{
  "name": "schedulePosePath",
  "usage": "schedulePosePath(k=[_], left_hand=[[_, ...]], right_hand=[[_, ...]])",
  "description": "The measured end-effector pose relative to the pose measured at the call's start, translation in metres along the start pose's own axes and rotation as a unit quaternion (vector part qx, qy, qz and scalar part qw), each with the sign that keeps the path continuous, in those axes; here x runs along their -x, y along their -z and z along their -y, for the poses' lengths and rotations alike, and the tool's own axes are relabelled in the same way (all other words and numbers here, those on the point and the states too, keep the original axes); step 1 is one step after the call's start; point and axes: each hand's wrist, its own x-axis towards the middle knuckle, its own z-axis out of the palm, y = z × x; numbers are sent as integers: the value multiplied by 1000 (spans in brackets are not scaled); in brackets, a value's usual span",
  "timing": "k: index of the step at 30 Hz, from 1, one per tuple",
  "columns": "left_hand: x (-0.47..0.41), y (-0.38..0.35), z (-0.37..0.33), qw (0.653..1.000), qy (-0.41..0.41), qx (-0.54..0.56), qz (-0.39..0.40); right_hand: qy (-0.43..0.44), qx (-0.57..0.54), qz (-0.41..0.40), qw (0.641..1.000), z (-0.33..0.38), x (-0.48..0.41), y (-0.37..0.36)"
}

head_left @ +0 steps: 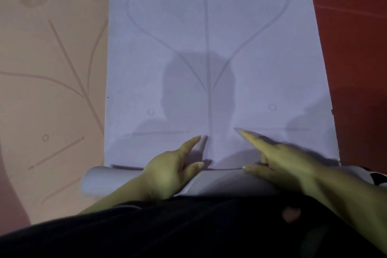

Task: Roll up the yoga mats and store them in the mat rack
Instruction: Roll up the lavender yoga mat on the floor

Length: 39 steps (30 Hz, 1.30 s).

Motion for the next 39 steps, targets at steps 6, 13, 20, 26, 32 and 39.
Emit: schedulePosePath(k=[6,13,20,26,32,39], left_hand=[[6,-14,8,966,-100,-65,-230],[15,-10,11,934,-221,-150,-236],[0,-6,24,983,-130,-87,-99],[-9,0,22,993,-91,-55,-57],[1,-14,16,936,-198,-101,-273],[14,-26,26,928,-219,-144,-263]], right_hand=[[-8,-13,-6,1000,-6,-9,-6],[-16,-38,-21,999,-12,-13,-9],[5,88,-149,985,12,7,-8],[128,175,-294,931,-3,24,-40],[37,89,-55,994,-1,4,-13],[26,16,-60,998,-5,-9,-10]])
